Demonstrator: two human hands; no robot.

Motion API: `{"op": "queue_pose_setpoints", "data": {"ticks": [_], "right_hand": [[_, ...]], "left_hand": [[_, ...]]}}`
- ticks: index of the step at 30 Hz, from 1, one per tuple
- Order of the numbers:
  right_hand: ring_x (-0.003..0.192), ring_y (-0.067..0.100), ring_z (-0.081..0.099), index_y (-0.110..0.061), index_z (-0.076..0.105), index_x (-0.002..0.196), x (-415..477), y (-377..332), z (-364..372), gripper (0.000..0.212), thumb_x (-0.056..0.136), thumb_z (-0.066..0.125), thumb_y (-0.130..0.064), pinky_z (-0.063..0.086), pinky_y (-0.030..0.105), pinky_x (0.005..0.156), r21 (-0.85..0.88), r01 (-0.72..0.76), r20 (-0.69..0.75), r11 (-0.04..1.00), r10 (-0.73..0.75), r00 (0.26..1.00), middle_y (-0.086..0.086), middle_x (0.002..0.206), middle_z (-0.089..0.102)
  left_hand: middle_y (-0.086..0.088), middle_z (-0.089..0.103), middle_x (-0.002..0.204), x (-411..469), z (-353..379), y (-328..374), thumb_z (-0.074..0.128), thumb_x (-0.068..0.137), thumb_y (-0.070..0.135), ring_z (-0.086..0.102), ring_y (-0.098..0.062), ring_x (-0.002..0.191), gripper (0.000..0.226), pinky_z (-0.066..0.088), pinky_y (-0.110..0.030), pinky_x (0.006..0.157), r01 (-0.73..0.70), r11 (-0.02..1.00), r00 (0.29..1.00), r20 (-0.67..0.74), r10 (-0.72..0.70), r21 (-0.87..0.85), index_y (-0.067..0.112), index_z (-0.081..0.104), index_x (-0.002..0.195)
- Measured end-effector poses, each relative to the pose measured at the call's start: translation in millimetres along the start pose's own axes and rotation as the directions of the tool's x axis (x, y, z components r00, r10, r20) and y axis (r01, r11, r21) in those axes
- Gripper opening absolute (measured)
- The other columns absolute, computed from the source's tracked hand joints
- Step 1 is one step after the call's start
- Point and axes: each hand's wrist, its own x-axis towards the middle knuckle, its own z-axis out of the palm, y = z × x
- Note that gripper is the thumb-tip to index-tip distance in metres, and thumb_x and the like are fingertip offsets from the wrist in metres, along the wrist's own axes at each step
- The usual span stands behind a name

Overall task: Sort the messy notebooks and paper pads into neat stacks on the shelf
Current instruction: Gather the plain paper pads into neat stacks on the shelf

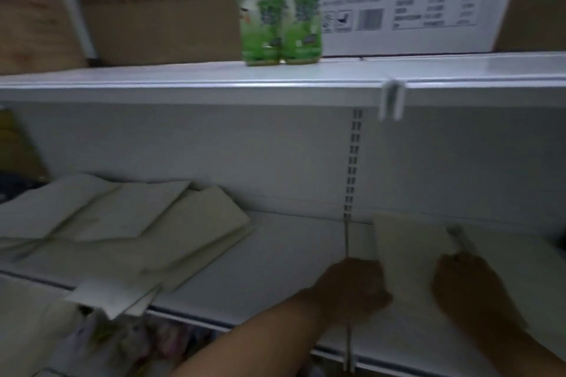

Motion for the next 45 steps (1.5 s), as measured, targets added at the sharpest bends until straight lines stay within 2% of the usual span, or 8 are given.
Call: {"op": "queue_pose_setpoints", "data": {"ticks": [4,9,12,18,29,35,38,45], "right_hand": [[0.097,0.016,0.062,-0.024,0.051,0.085,5.3,-11.8,-8.3,0.016,0.089,0.036,-0.030,0.050,0.029,0.081,0.167,-0.032,-0.146,0.985,0.057,0.988,-0.004,0.100,0.061],[0.104,0.009,0.056,-0.028,0.062,0.104,39.2,-67.5,-16.5,0.057,0.075,0.023,-0.059,0.043,0.027,0.096,0.072,-0.035,-0.114,0.997,0.043,0.993,-0.012,0.108,0.060],[0.095,0.022,0.062,-0.022,0.057,0.080,8.5,-186.2,-51.6,0.020,0.088,0.045,-0.035,0.047,0.026,0.076,0.213,0.126,-0.181,0.969,-0.088,0.980,0.003,0.099,0.067],[0.060,0.020,0.062,-0.011,0.055,0.059,-22.1,-405.7,-71.5,0.028,0.087,0.053,-0.015,0.045,0.020,0.051,0.697,0.194,0.090,0.691,-0.352,0.932,0.004,0.054,0.060],[0.047,0.021,0.057,-0.001,0.060,0.089,-36.7,-504.1,-80.5,0.005,0.089,0.056,-0.002,0.042,0.020,0.040,0.913,-0.118,0.264,0.392,-0.344,0.901,0.015,0.068,0.058],[0.071,0.024,0.059,-0.014,0.061,0.098,-40.3,-492.7,-90.0,0.016,0.093,0.050,-0.004,0.043,0.023,0.050,0.993,-0.084,0.111,0.078,-0.491,0.864,0.011,0.089,0.064],[0.065,0.019,0.061,-0.018,0.062,0.094,-39.5,-524.4,-93.0,0.014,0.093,0.052,-0.008,0.042,0.022,0.049,0.989,0.019,0.077,0.147,-0.622,0.779,0.005,0.081,0.066],[0.103,0.018,0.060,-0.018,0.061,0.116,-9.1,-653.0,-77.8,0.033,0.090,0.056,-0.037,0.048,0.033,0.092,0.650,0.616,-0.116,0.446,-0.743,0.660,0.003,0.111,0.064]], "left_hand": [[-0.011,0.030,0.153,-25.0,-35.5,-44.2,0.047,0.097,0.035,0.021,-0.021,0.143,0.056,0.015,-0.027,0.115,-0.006,0.998,0.996,-0.083,0.012,0.066,0.015,0.032,0.147],[-0.005,0.038,0.147,-77.1,-101.8,-132.4,0.043,0.094,0.037,0.028,-0.019,0.140,0.049,0.018,-0.022,0.112,0.100,0.991,0.961,-0.267,-0.072,0.090,0.018,0.045,0.139],[-0.003,0.044,0.140,-122.9,-140.8,-185.7,0.035,0.083,0.044,0.037,-0.018,0.133,0.056,0.023,-0.019,0.108,0.212,0.976,0.898,-0.403,-0.177,0.045,0.021,0.053,0.131],[0.000,0.043,0.141,-208.0,-189.7,-299.0,0.050,0.095,0.029,0.039,-0.014,0.131,0.035,0.028,-0.016,0.101,0.442,0.897,0.770,-0.509,-0.386,-0.011,0.025,0.053,0.129],[0.000,0.049,0.142,-247.3,-209.8,-367.3,0.046,0.098,0.022,0.046,-0.016,0.129,0.032,0.034,-0.015,0.097,0.391,0.882,0.784,-0.406,-0.469,-0.264,0.016,0.060,0.126],[-0.014,0.066,0.115,-248.6,-234.6,-376.9,0.068,0.086,0.023,0.065,-0.032,0.099,0.044,0.054,-0.043,0.088,0.056,0.207,0.752,-0.095,-0.652,-0.977,0.005,0.055,0.124],[-0.011,0.071,0.096,-259.1,-243.6,-384.0,0.056,0.092,0.013,0.065,-0.030,0.092,0.015,0.052,-0.044,0.085,-0.052,-0.023,0.777,-0.026,-0.629,-0.998,0.009,0.061,0.106],[-0.017,0.068,0.098,-335.3,-255.2,-439.4,0.058,0.091,0.006,0.066,-0.033,0.084,0.025,0.057,-0.038,0.060,-0.136,0.085,0.405,-0.133,-0.904,-0.987,0.003,0.056,0.116]]}}
